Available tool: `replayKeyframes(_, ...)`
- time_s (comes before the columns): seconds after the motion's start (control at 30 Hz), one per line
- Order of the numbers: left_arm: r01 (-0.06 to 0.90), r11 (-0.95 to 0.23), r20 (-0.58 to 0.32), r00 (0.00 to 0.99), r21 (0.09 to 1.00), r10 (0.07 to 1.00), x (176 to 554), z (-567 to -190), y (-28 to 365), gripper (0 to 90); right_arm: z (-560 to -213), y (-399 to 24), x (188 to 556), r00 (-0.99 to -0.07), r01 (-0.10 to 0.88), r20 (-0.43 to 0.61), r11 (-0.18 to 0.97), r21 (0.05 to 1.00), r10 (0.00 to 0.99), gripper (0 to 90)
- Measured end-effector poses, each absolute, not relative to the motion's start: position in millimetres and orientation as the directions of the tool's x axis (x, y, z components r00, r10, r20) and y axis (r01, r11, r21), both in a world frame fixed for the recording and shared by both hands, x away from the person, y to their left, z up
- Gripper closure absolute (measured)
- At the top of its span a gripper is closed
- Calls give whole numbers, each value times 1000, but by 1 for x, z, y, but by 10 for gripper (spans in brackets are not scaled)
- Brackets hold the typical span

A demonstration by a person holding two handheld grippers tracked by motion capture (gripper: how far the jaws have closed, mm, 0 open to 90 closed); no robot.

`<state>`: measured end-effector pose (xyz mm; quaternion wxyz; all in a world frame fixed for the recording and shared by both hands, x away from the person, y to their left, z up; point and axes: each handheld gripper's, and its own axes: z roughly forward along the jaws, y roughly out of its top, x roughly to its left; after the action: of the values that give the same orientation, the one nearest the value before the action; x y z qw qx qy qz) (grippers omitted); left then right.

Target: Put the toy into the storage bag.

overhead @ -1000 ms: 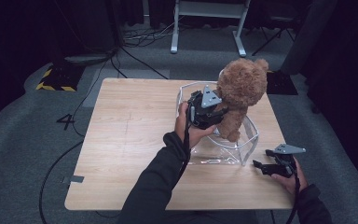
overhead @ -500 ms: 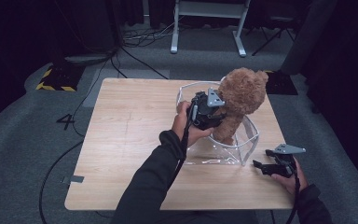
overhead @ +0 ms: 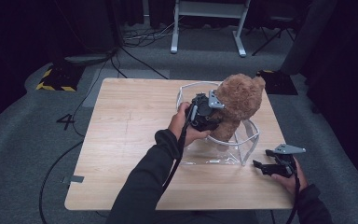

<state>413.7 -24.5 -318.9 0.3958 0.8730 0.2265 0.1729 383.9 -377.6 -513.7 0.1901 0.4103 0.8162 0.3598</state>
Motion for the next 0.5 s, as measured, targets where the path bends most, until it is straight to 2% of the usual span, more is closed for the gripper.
replayKeyframes(0.5,289,-680,135,856,674,499,419,-321,-31,613,-514,-378,384,-591,534,-14,404,743,806,189)
